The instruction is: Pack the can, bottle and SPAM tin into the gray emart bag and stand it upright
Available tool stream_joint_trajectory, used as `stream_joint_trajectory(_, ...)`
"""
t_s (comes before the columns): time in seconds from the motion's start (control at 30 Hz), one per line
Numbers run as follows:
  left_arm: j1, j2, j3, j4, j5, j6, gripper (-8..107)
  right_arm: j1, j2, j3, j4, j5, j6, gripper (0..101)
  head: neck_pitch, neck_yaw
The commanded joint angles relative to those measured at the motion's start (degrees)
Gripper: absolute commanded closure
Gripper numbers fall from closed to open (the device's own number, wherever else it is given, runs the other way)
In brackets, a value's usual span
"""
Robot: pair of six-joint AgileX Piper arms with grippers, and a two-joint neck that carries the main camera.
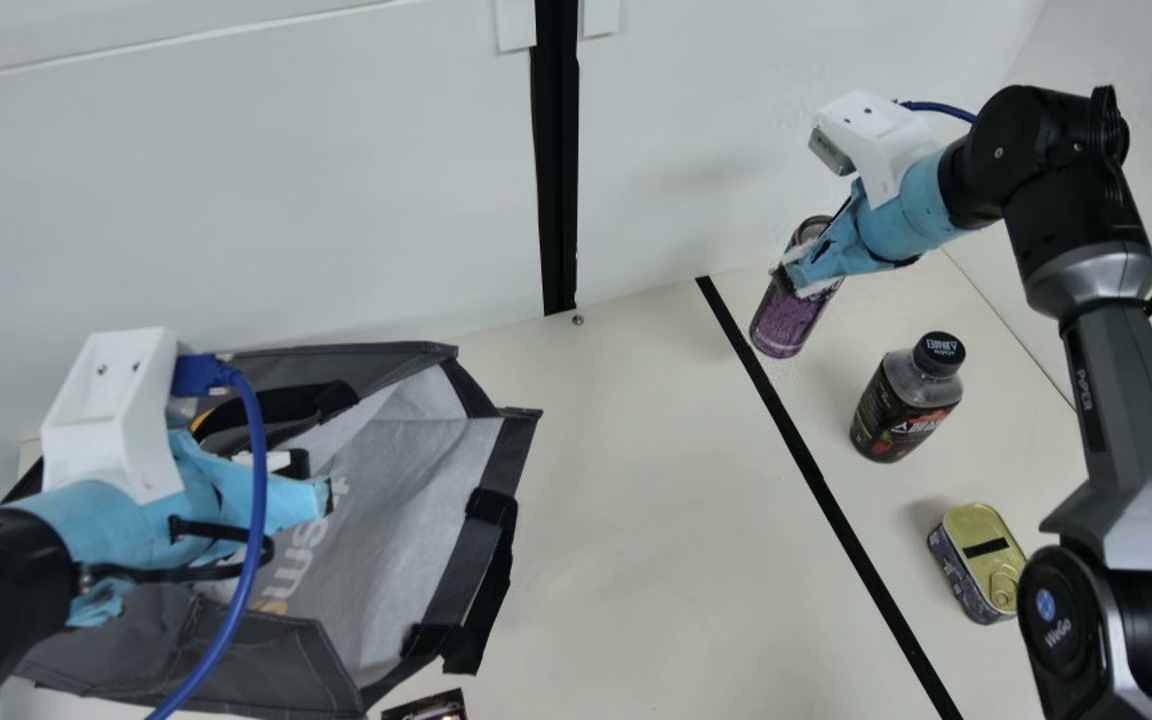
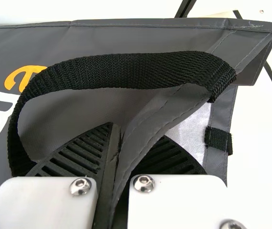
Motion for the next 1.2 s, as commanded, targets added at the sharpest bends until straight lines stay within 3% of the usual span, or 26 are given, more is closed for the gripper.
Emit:
stream_joint_trajectory(0.0, 0.0, 0.0, 0.0, 0.0, 0.0, 0.0, 107, 0.3, -1.0, 1.3, 0.4, 0.0, -1.0, 101, -1.3, 0.0)
stream_joint_trajectory(0.67, 0.0, 0.0, 0.0, 0.0, 0.0, 0.0, 107, 4.3, -10.1, 14.1, 5.8, 0.0, -13.7, 101, -1.3, 0.0)
stream_joint_trajectory(1.17, 0.0, 0.0, 0.0, 0.0, 0.0, 0.0, 107, 8.9, -15.9, 22.5, 9.5, 0.0, -19.9, 101, -1.3, 0.0)
